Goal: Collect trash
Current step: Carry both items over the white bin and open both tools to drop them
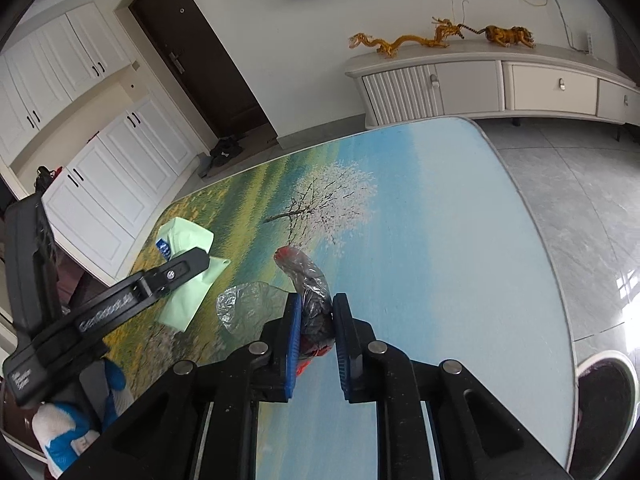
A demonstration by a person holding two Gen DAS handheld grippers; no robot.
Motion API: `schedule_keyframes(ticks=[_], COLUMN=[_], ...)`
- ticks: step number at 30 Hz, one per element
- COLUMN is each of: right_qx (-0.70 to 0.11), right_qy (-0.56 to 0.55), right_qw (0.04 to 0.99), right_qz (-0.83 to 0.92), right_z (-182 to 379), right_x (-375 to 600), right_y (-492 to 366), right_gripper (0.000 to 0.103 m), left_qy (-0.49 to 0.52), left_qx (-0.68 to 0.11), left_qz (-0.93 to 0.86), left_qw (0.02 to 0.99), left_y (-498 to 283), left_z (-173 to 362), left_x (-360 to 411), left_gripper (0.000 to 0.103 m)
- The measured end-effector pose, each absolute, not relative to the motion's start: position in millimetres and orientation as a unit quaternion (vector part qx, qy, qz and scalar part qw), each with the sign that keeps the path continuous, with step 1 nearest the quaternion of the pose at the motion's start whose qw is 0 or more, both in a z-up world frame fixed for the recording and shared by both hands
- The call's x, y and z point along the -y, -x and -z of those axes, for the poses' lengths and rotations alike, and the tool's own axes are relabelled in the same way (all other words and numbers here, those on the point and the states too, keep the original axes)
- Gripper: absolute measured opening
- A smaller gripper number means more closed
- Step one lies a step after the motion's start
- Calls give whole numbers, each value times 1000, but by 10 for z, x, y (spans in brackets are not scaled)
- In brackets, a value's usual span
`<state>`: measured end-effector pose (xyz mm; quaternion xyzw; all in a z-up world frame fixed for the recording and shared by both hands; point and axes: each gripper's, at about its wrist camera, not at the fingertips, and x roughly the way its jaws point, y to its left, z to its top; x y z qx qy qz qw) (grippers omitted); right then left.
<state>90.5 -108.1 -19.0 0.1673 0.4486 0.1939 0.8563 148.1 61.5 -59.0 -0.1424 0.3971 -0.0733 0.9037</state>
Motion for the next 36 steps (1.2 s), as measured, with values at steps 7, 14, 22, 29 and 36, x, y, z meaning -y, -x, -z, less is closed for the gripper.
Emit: schedule_keyframes(ticks=[7, 14, 22, 29, 36], right_qx=[-433, -410, -371, -332, -311], right_qy=[-170, -177, -185, -194, -210], right_qw=[866, 878, 898, 915, 923], right_qz=[-182, -170, -149, -118, -81], right_z=[-6, -236, -565, -798, -840], right_x=[1145, 1275, 1538, 1932, 2374], right_y=[-546, -287, 47, 340, 542], right_gripper=[15, 15, 15, 15, 15], left_qy=[153, 156, 159, 162, 160], left_qx=[-379, -351, -320, -301, -300], left_qz=[100, 124, 159, 196, 240], left_qw=[907, 915, 920, 919, 909], left_y=[-1041, -701, -358, -134, -20], left_z=[363, 49, -300, -541, -674], left_x=[-567, -507, -406, -212, 64], left_gripper=[40, 40, 38, 38, 38])
